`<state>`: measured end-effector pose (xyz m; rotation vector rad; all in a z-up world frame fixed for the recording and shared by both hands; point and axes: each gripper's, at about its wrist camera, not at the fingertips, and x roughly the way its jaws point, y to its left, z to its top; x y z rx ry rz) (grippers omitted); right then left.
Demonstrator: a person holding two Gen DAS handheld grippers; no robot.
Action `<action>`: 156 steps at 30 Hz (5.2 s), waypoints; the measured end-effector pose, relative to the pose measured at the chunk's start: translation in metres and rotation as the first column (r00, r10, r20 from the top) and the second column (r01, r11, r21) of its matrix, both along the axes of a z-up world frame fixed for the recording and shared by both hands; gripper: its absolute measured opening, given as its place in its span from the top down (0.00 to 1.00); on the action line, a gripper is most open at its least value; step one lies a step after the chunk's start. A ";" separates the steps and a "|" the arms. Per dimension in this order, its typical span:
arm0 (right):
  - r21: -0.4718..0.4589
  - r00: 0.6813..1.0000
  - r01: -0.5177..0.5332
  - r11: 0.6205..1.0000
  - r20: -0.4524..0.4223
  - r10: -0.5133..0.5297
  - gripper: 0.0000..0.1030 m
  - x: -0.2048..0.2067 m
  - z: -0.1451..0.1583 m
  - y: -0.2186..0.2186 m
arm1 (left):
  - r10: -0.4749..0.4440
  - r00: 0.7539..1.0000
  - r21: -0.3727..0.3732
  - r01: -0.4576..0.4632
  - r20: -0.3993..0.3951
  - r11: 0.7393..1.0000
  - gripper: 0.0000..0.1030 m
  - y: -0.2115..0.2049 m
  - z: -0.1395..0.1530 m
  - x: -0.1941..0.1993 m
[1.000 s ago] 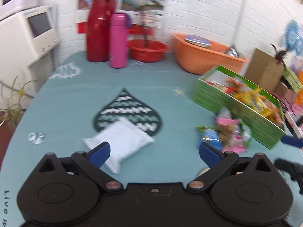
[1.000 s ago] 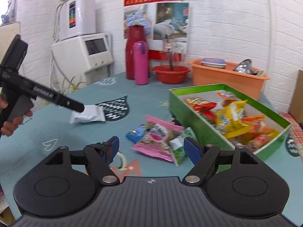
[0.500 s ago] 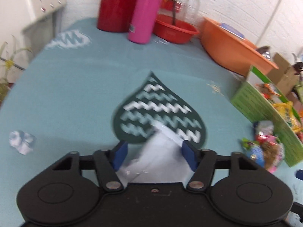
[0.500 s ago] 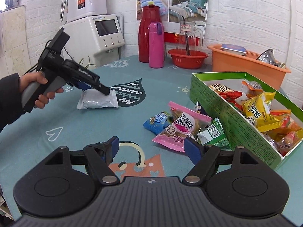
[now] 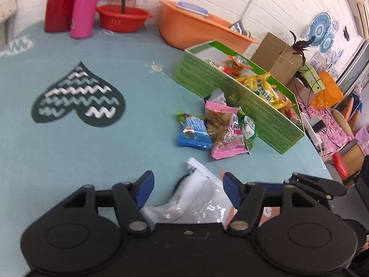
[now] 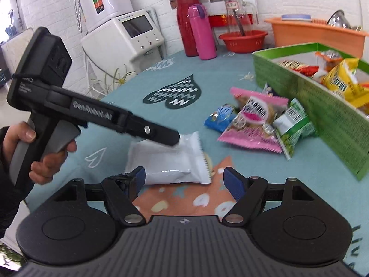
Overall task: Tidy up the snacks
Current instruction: 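Grasp the white packet with the left gripper and lift it, then carry the white packet into the green box and open the left gripper, then move the left gripper to the pink snack bag, then grasp the pink snack bag with the left gripper and lift it, then carry the pink snack bag into the green box and open the left gripper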
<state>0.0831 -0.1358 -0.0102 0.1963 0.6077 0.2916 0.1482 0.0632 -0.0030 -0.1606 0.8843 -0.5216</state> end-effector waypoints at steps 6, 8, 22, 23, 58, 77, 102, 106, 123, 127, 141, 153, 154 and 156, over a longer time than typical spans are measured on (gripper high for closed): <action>0.074 0.996 -0.068 0.995 -0.057 0.072 0.02 0.006 -0.008 0.017 | 0.014 0.997 -0.037 -0.017 -0.077 0.999 0.10 0.019 -0.013 -0.006; 0.060 0.997 -0.048 0.997 -0.052 0.051 0.02 0.008 -0.008 0.021 | -0.032 0.994 -0.075 0.023 -0.109 0.997 0.10 0.015 -0.017 -0.010; 0.111 0.998 0.029 0.993 -0.054 -0.023 0.10 0.016 -0.014 0.009 | -0.057 0.994 -0.080 0.049 -0.098 0.996 0.21 -0.001 -0.018 0.002; 0.114 0.998 0.033 0.993 -0.050 -0.028 0.19 0.019 -0.014 0.008 | -0.061 0.992 -0.081 0.052 -0.110 0.995 0.31 -0.003 -0.022 0.002; -0.015 0.906 0.326 0.945 0.289 -0.308 0.57 0.060 0.044 -0.135 | -0.134 0.980 -0.151 0.156 0.147 0.976 0.31 -0.155 0.044 0.139; -0.214 0.902 0.322 0.922 0.365 -0.230 0.00 -0.005 0.055 -0.091 | -0.056 0.985 0.018 0.054 0.166 0.998 0.00 -0.117 0.060 0.063; -0.012 0.961 0.228 0.973 0.161 -0.224 0.01 -0.042 0.006 -0.058 | 0.012 0.987 -0.026 -0.008 0.159 1.000 0.00 -0.065 0.023 -0.006; -0.042 0.964 0.197 0.979 0.191 -0.186 0.05 -0.018 0.006 -0.051 | 0.016 0.991 -0.027 -0.013 0.135 1.000 0.00 -0.078 0.012 0.022; -0.073 0.977 0.174 0.982 0.140 -0.163 0.13 0.055 -0.015 -0.057 | 0.030 0.999 -0.035 -0.029 0.035 0.999 0.00 -0.089 -0.034 0.070; -0.071 0.979 0.169 0.983 0.132 -0.159 0.14 0.051 -0.016 -0.058 | -0.006 1.000 -0.049 0.007 0.024 0.999 0.08 -0.089 -0.034 0.068; -0.064 0.968 0.186 0.980 0.182 -0.172 0.56 0.019 0.006 -0.053 | -0.054 0.988 -0.001 0.055 0.142 0.998 0.21 -0.100 0.010 0.031; -0.062 0.893 0.327 0.943 0.346 -0.287 0.57 -0.003 0.050 -0.095 | -0.161 0.952 -0.008 0.169 0.261 0.986 0.21 -0.166 0.065 0.047; -0.059 0.887 0.342 0.938 0.350 -0.301 0.57 -0.003 0.052 -0.100 | -0.175 0.948 -0.006 0.183 0.264 0.983 0.21 -0.174 0.067 0.050; -0.053 0.873 0.372 0.927 0.359 -0.330 0.57 -0.006 0.054 -0.114 | -0.203 0.941 -0.005 0.212 0.269 0.977 0.21 -0.190 0.070 0.057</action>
